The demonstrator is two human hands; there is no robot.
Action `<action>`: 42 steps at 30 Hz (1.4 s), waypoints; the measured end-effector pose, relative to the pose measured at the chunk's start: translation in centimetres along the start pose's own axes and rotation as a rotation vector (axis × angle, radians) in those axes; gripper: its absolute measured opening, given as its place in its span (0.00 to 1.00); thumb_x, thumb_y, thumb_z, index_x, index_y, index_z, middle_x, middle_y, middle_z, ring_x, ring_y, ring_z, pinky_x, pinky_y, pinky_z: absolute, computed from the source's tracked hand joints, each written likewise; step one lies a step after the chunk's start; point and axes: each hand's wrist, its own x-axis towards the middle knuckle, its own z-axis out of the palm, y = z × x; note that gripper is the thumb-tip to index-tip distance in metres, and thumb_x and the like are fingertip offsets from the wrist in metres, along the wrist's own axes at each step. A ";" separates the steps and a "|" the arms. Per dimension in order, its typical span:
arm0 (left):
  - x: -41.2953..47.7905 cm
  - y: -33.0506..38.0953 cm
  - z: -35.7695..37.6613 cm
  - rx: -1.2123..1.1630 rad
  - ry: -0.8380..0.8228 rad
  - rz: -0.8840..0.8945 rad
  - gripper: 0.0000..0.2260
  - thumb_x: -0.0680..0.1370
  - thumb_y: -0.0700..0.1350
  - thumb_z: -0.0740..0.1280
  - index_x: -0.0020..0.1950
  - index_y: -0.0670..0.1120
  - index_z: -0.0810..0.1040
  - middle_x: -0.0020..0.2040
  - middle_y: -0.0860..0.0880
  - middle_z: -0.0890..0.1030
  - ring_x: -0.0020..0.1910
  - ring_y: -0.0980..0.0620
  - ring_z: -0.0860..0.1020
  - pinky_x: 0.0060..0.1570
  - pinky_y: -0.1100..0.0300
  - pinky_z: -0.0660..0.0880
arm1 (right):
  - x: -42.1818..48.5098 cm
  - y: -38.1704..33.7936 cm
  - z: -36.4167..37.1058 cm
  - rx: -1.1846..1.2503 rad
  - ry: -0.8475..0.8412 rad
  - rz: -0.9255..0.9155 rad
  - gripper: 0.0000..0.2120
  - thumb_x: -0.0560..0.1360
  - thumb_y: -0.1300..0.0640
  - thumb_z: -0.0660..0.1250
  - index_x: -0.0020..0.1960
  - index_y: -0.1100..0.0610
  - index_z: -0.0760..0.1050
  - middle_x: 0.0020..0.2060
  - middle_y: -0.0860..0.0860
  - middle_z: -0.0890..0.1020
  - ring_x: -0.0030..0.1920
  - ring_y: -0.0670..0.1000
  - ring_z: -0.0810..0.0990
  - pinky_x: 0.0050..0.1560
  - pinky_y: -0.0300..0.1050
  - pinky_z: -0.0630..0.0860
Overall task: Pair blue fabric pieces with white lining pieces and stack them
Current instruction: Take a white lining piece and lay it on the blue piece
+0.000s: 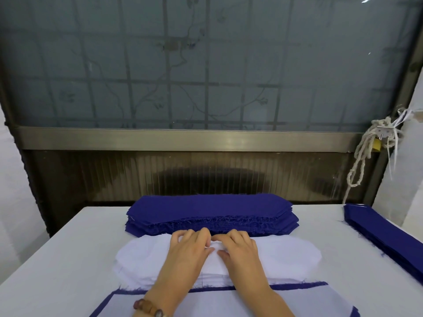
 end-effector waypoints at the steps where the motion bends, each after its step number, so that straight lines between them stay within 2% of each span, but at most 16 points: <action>1: -0.1 -0.3 0.0 -0.036 0.003 -0.003 0.15 0.71 0.54 0.75 0.44 0.55 0.68 0.36 0.61 0.72 0.38 0.60 0.72 0.52 0.66 0.61 | 0.0 0.0 0.1 -0.012 0.003 -0.001 0.17 0.81 0.52 0.58 0.67 0.38 0.68 0.55 0.40 0.70 0.60 0.44 0.64 0.59 0.37 0.59; 3: -0.3 -0.9 0.2 -0.081 0.037 -0.006 0.09 0.79 0.56 0.64 0.54 0.58 0.66 0.48 0.63 0.71 0.49 0.61 0.70 0.57 0.66 0.54 | 0.0 0.1 0.0 -0.020 0.005 0.012 0.15 0.81 0.50 0.58 0.66 0.38 0.69 0.53 0.40 0.69 0.58 0.44 0.64 0.58 0.37 0.57; 5: -0.4 -1.4 0.0 -0.140 0.045 -0.038 0.11 0.79 0.56 0.62 0.60 0.60 0.66 0.54 0.65 0.69 0.55 0.63 0.67 0.60 0.66 0.53 | 0.0 0.1 -0.1 -0.029 0.006 0.025 0.13 0.80 0.49 0.60 0.64 0.41 0.70 0.53 0.41 0.69 0.59 0.45 0.65 0.57 0.38 0.56; 9: -0.3 -1.7 -0.6 -0.130 0.108 -0.038 0.07 0.75 0.56 0.69 0.50 0.60 0.73 0.45 0.63 0.72 0.49 0.62 0.71 0.59 0.64 0.56 | -0.1 -0.1 -0.5 -0.027 0.031 0.054 0.08 0.79 0.48 0.62 0.58 0.45 0.72 0.53 0.40 0.71 0.59 0.46 0.66 0.56 0.40 0.56; 12: -0.2 -1.9 -0.5 -0.117 0.174 -0.045 0.11 0.69 0.52 0.77 0.39 0.58 0.74 0.37 0.62 0.74 0.41 0.62 0.73 0.55 0.63 0.60 | -0.2 -0.3 -0.8 -0.022 0.081 0.051 0.07 0.76 0.47 0.66 0.51 0.47 0.73 0.47 0.40 0.74 0.55 0.47 0.69 0.54 0.39 0.55; 14: -0.2 -1.9 -0.4 -0.102 0.190 -0.031 0.14 0.66 0.52 0.79 0.36 0.57 0.74 0.34 0.62 0.74 0.39 0.62 0.72 0.54 0.62 0.61 | -0.2 -0.5 -1.2 -0.063 0.120 0.051 0.11 0.69 0.47 0.75 0.43 0.48 0.75 0.40 0.39 0.77 0.48 0.47 0.74 0.50 0.38 0.56; 16: -0.2 -2.0 -0.4 -0.085 0.197 -0.014 0.15 0.64 0.52 0.80 0.34 0.57 0.74 0.33 0.62 0.74 0.38 0.61 0.72 0.54 0.62 0.62 | -0.1 -0.6 -1.6 -0.110 0.174 0.053 0.18 0.55 0.47 0.83 0.34 0.47 0.75 0.31 0.38 0.76 0.38 0.46 0.77 0.45 0.38 0.59; 19: -0.1 -2.1 -0.4 -0.048 0.207 0.006 0.14 0.62 0.53 0.81 0.33 0.57 0.75 0.32 0.62 0.75 0.37 0.60 0.74 0.53 0.62 0.62 | 0.1 -1.0 -1.9 -0.158 0.198 0.060 0.19 0.48 0.44 0.84 0.29 0.45 0.76 0.29 0.38 0.76 0.35 0.45 0.78 0.43 0.37 0.62; 22: -0.1 -2.2 -0.3 -0.032 0.232 0.011 0.12 0.63 0.52 0.81 0.35 0.58 0.78 0.34 0.62 0.77 0.40 0.61 0.73 0.54 0.62 0.62 | 0.0 -0.9 -1.7 -0.162 0.177 0.067 0.18 0.47 0.44 0.85 0.28 0.44 0.78 0.31 0.38 0.76 0.36 0.46 0.78 0.41 0.38 0.70; 26: -0.1 -2.2 -0.2 -0.038 0.237 0.028 0.13 0.65 0.51 0.80 0.43 0.60 0.79 0.40 0.63 0.78 0.45 0.61 0.72 0.55 0.61 0.61 | 0.0 -0.7 -1.4 -0.156 0.192 0.068 0.14 0.49 0.47 0.85 0.28 0.44 0.81 0.32 0.40 0.77 0.35 0.48 0.78 0.36 0.39 0.69; 29: 0.0 -2.1 -0.4 -0.017 0.231 0.021 0.15 0.63 0.52 0.81 0.39 0.59 0.76 0.37 0.62 0.76 0.44 0.61 0.70 0.55 0.62 0.61 | 0.1 -0.5 -1.2 -0.135 0.189 0.027 0.15 0.49 0.51 0.86 0.30 0.44 0.83 0.32 0.43 0.77 0.34 0.50 0.78 0.31 0.41 0.72; 32: -0.1 -2.2 -0.6 0.006 0.230 -0.011 0.14 0.64 0.55 0.80 0.37 0.58 0.75 0.37 0.62 0.76 0.41 0.60 0.74 0.54 0.62 0.62 | 0.1 -0.5 -1.1 -0.117 0.190 -0.011 0.16 0.51 0.56 0.86 0.35 0.47 0.84 0.33 0.47 0.77 0.34 0.50 0.77 0.28 0.42 0.73; 35: -0.3 -2.3 -0.5 0.012 0.232 -0.016 0.11 0.65 0.54 0.79 0.37 0.57 0.77 0.40 0.61 0.76 0.43 0.57 0.76 0.53 0.59 0.66 | -0.1 -0.7 -1.2 -0.097 0.179 -0.041 0.21 0.54 0.53 0.85 0.45 0.45 0.83 0.38 0.45 0.76 0.39 0.46 0.75 0.34 0.38 0.76; 37: -0.4 -2.2 -0.6 0.012 0.235 -0.031 0.10 0.64 0.53 0.80 0.38 0.56 0.79 0.44 0.58 0.78 0.45 0.56 0.77 0.49 0.55 0.73 | -0.1 -1.0 -1.2 -0.117 0.181 -0.067 0.21 0.54 0.50 0.84 0.44 0.43 0.81 0.40 0.43 0.76 0.43 0.43 0.71 0.37 0.37 0.75; 39: -0.3 -2.0 -0.7 0.006 0.263 -0.016 0.08 0.67 0.53 0.78 0.38 0.55 0.79 0.45 0.56 0.77 0.45 0.55 0.76 0.46 0.56 0.74 | -0.2 -1.2 -1.4 -0.150 0.181 -0.070 0.19 0.54 0.47 0.84 0.40 0.43 0.80 0.40 0.42 0.77 0.43 0.43 0.71 0.39 0.36 0.74; 42: -0.3 -2.0 -0.8 0.005 0.264 0.050 0.11 0.77 0.57 0.61 0.39 0.55 0.75 0.42 0.57 0.72 0.42 0.57 0.71 0.44 0.60 0.71 | -0.1 -1.1 -1.5 -0.160 0.151 -0.006 0.16 0.56 0.44 0.83 0.38 0.44 0.80 0.36 0.40 0.77 0.38 0.45 0.78 0.46 0.37 0.67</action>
